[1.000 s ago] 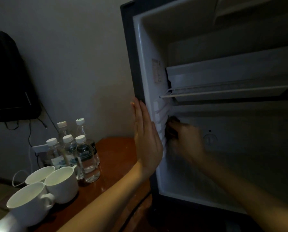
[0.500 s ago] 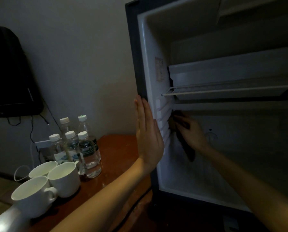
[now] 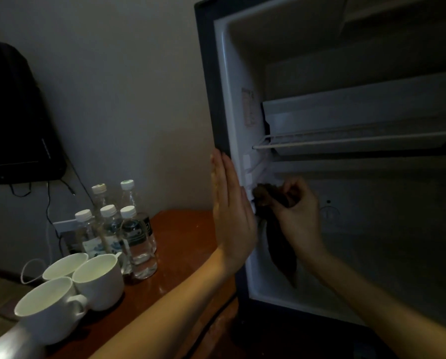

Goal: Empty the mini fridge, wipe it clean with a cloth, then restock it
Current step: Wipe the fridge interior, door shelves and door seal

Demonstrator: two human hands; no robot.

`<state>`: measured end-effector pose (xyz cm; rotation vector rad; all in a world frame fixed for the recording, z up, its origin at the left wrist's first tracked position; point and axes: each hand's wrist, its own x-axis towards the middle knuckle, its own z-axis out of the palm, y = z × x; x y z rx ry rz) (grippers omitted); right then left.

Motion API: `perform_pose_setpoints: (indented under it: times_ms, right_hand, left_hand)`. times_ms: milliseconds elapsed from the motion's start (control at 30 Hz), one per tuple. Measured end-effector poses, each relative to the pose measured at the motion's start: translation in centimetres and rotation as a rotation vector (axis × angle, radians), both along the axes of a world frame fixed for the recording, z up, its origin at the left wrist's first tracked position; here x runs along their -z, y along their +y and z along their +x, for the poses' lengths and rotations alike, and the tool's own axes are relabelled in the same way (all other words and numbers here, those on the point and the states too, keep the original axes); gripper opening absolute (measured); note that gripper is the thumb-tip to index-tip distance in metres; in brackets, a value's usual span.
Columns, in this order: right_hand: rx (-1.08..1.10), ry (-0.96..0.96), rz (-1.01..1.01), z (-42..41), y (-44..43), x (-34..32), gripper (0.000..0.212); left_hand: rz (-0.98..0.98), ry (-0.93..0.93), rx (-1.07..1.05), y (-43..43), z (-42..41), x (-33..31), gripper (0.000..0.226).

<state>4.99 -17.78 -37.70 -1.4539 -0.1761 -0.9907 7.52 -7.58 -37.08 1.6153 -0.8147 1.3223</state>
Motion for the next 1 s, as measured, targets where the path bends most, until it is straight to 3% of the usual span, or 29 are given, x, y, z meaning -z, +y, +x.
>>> perform_pose_setpoints:
  times_ms: [100, 233, 333, 500, 767, 1000]
  right_hand:
    - [0.123, 0.056, -0.056, 1.9, -1.0, -0.9, 0.035]
    - [0.209, 0.23, 0.067, 5.7, -2.8, -2.6, 0.036]
    - [0.187, 0.174, 0.07, 3.4, -1.0, -1.5, 0.039]
    - [-0.002, 0.007, -0.099, -2.6, 1.3, 0.6, 0.039]
    - [-0.037, 0.038, 0.082, -1.9, 1.6, 3.0, 0.048]
    - [0.237, 0.354, 0.174, 5.5, -2.2, -0.4, 0.029]
  left_hand:
    - [-0.002, 0.009, -0.006, 0.0, 0.1, 0.1, 0.052]
    - [0.006, 0.017, 0.009, 0.1, 0.1, 0.2, 0.051]
    - [0.003, 0.001, -0.011, 0.0, 0.1, 0.2, 0.05]
    - [0.016, 0.015, -0.034, 0.0, 0.0, 0.1, 0.049]
    - [0.023, 0.0, -0.064, 0.0, 0.1, 0.3, 0.048]
    - [0.016, 0.024, -0.053, 0.0, -0.1, 0.3, 0.048]
